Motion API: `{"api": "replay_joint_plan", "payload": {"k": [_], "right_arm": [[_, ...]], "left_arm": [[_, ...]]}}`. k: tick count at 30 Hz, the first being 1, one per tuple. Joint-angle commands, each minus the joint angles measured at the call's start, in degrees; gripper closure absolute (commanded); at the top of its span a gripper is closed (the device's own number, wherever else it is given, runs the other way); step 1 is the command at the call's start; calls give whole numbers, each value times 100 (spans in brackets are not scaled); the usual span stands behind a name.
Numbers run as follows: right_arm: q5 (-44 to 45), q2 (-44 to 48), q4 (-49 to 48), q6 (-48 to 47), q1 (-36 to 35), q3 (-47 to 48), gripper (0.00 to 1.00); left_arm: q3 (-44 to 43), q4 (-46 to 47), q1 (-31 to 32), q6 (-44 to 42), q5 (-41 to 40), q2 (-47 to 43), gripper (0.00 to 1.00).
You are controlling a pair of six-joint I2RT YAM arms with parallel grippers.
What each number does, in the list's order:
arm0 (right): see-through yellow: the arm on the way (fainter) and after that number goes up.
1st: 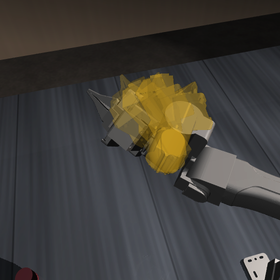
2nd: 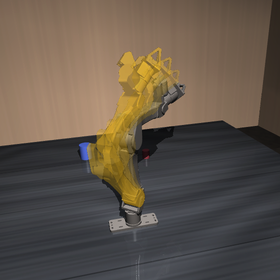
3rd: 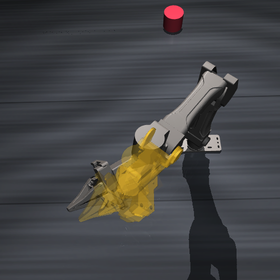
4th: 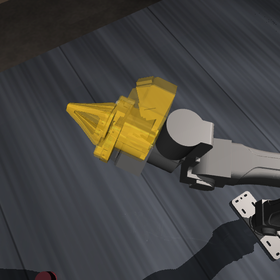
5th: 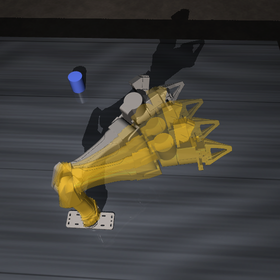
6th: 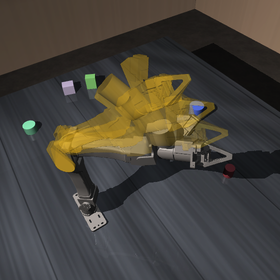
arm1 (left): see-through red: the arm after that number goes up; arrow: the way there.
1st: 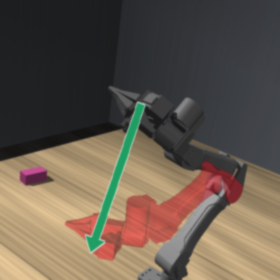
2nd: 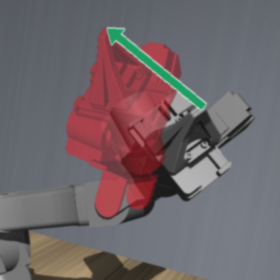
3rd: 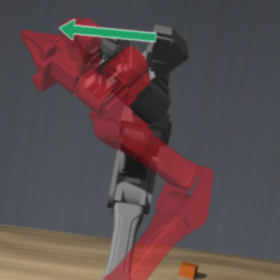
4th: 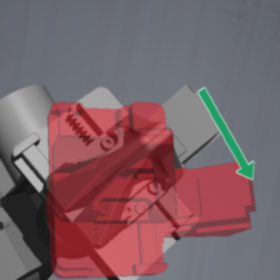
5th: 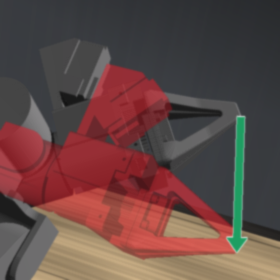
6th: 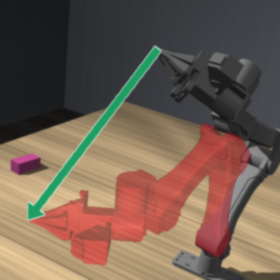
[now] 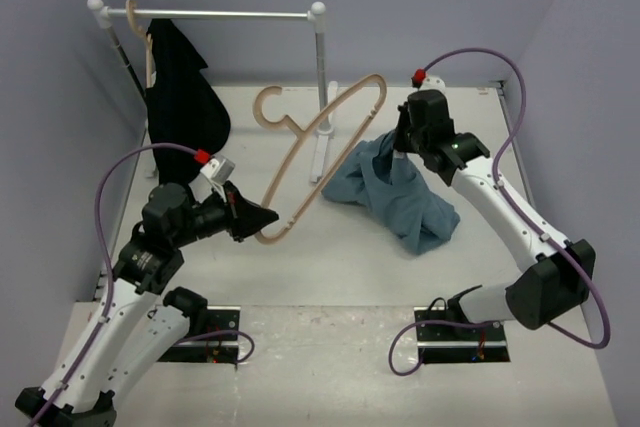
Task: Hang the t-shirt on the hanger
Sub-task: Pick up the T-shirt from the center of the board, then place the T-shirt on the hanger.
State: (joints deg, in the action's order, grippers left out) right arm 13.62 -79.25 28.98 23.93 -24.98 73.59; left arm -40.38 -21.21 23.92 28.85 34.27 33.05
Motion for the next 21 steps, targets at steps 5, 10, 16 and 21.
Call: {"api": "replay_joint_plan", "payload": {"k": [5,10,16,21], "right_arm": [[1403,-259,-95,31,81,913,100],[1125,-290,-123,-14,85,1019,100],[1145,-121,-138,-186,90,931,100],[917,-83,-123,-342,176,833,100]], "left_arm": [[288,753,115,834,343,223,100],[808,1661,815,1130,166,761,100],[654,1906,1753,999,-980,1564,100],[625,2367,1791,945,-1057,1796,100]]}}
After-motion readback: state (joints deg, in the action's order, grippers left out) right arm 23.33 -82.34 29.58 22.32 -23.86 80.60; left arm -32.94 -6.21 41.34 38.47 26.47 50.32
